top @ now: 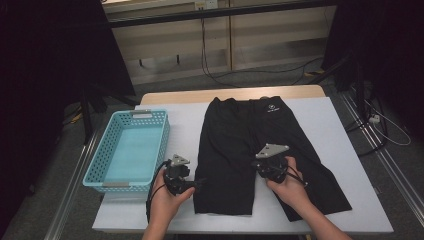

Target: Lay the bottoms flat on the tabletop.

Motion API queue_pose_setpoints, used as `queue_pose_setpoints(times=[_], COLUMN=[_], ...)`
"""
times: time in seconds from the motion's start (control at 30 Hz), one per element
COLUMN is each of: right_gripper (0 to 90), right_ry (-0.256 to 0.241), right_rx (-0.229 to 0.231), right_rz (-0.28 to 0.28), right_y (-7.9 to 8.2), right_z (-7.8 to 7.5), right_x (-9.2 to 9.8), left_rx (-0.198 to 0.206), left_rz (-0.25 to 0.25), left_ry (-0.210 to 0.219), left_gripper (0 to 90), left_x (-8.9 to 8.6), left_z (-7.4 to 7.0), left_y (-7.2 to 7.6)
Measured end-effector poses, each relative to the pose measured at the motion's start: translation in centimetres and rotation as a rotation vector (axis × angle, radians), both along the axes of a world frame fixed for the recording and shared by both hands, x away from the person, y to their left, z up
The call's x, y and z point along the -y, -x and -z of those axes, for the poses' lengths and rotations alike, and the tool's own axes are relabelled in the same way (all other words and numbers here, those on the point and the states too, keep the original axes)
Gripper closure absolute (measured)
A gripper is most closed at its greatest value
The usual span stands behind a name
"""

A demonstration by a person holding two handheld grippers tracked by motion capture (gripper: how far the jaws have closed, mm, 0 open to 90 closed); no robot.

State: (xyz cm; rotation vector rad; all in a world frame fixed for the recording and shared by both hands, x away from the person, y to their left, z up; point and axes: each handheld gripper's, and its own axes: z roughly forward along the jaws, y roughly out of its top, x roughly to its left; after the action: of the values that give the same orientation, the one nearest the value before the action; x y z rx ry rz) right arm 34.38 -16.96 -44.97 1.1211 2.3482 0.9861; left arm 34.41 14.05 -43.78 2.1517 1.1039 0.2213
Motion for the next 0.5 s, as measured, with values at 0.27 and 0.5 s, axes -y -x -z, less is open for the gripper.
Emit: queue_pose_setpoints(times=[0.27,0.5], right_gripper=[74.9,51.2], right_ry=[0.063,-0.018], right_rx=[0.037,0.057], right_rz=[0.0,-0.014], right_y=[0.3,1.2], right_z=[0.3,-0.6], right_x=[-0.2,-0.3], left_rx=[-0.015,-0.045], left_rz=[-0.001,-0.009], left_ry=[-0.016,-0.032], left_gripper=[29.9,40.1], left_x=[-0.2,-0.4], left_z=[0.2,0.3], left_y=[0.3,0.6])
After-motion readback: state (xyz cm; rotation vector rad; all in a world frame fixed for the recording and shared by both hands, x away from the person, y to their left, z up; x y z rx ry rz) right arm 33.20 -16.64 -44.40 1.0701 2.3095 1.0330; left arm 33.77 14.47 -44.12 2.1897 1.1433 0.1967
